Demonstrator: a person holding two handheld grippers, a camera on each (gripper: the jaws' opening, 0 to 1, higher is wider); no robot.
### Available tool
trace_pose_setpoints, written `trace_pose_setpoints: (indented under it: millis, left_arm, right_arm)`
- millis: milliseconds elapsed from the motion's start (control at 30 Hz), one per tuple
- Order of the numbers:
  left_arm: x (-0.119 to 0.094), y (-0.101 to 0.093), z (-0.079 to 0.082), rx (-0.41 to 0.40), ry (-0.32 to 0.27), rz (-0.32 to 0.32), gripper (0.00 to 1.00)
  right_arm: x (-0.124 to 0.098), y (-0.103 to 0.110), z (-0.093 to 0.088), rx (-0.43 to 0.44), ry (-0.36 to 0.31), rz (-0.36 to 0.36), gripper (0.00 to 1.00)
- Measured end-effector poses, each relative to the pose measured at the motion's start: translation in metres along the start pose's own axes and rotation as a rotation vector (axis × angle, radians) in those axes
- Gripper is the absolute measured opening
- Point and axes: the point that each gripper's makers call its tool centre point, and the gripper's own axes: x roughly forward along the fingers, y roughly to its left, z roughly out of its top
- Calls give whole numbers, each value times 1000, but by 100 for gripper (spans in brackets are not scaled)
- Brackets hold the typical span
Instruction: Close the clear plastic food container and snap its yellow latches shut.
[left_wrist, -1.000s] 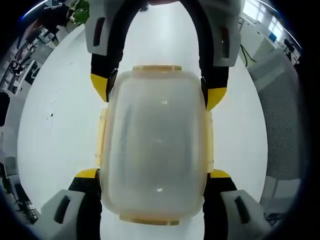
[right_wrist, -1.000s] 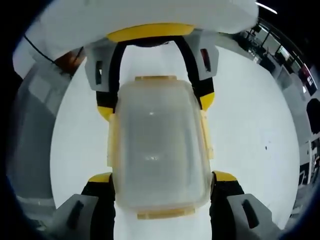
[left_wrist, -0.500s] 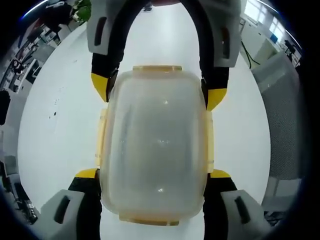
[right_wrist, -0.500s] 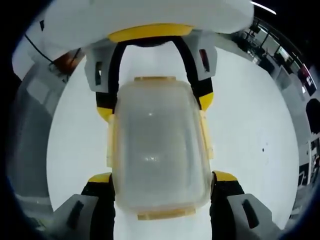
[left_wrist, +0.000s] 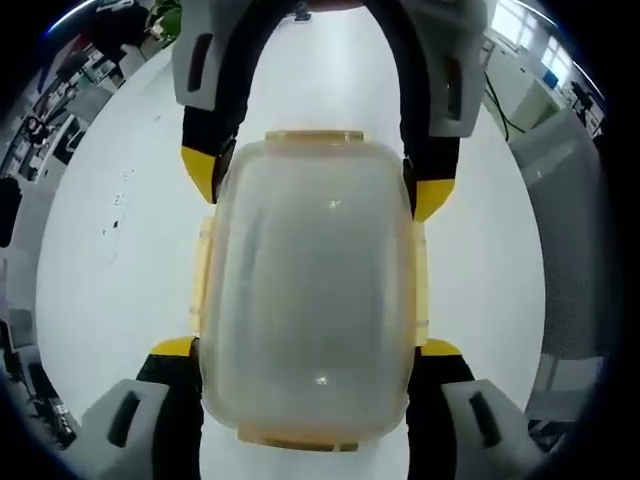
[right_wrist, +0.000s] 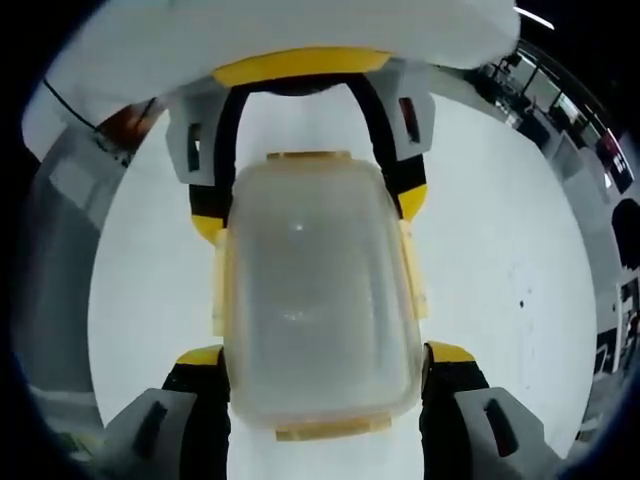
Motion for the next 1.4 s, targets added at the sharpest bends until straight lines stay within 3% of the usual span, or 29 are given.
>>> trace_pose_setpoints:
  millis: [1400]
  left_arm:
    - [0,11,-1,16,-8,5,85]
  right_arm:
    - [2,-10,3,4,-27,-7,80]
